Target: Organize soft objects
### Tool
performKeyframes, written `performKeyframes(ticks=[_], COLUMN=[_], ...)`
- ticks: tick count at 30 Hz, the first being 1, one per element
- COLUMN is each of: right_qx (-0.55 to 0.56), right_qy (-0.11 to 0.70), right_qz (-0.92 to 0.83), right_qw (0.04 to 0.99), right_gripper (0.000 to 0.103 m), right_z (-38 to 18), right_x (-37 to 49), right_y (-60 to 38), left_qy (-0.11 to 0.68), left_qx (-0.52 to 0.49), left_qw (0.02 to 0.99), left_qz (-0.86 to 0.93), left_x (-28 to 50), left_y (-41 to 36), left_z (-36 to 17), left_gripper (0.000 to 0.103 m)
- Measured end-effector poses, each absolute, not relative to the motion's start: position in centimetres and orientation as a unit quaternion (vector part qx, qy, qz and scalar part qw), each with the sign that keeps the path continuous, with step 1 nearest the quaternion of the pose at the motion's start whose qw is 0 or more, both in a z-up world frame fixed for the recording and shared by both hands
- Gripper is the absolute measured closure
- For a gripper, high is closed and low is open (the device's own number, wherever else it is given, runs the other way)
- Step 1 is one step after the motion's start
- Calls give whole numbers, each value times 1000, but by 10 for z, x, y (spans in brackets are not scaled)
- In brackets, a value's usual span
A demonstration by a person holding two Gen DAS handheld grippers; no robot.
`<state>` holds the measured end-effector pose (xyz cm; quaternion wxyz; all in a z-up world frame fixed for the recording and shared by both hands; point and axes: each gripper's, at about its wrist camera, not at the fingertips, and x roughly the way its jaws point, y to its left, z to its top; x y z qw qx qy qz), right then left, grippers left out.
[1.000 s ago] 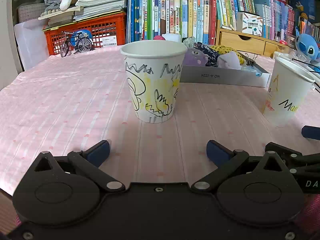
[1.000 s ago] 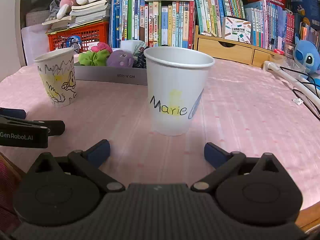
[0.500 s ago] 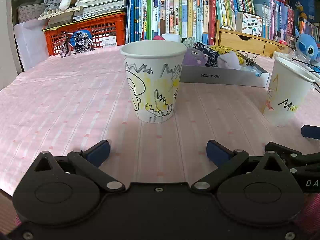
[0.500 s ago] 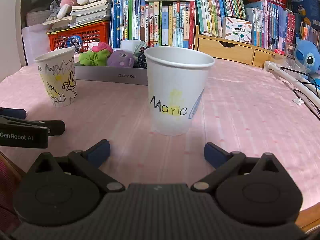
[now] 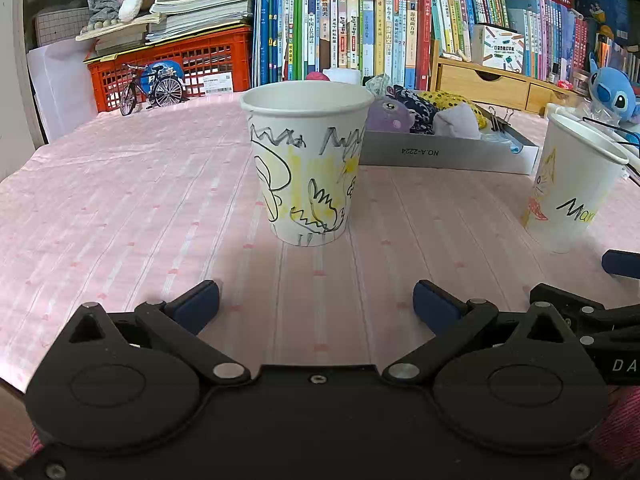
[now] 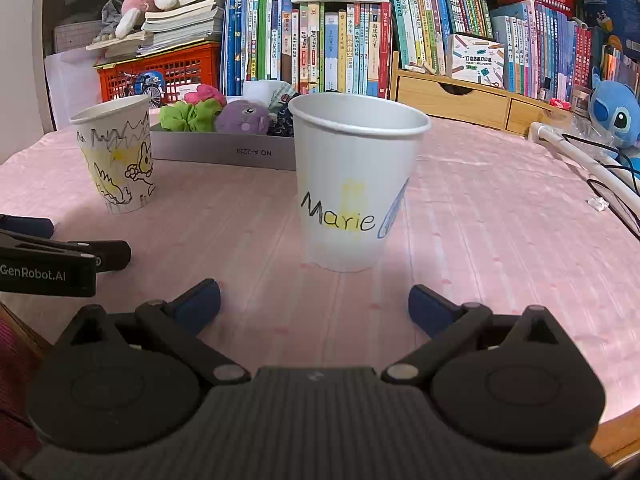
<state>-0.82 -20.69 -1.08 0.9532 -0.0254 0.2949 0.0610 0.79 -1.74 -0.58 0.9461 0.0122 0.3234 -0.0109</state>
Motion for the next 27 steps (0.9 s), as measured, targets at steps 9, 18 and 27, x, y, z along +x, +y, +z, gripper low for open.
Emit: performKeyframes(ticks=[9, 18, 27], right_qx=[-25, -25, -24], right_qy=[295, 295, 294], right_qz=[61, 61, 61], right_qw=[953, 953, 954], right_gripper=[0, 0, 0], right_z=[-11, -10, -9], right_x=[-9, -9, -9], right_y=[-206, -207, -208], left_qy=[323, 322, 319], left_qx=[14, 14, 18], left_qw=[946, 947, 947], left_qz=[-13, -15, -20], left_x=[9, 9, 9], left_y=[-18, -17, -16], left_z=[-4, -5, -5], left_gripper=[0, 0, 0])
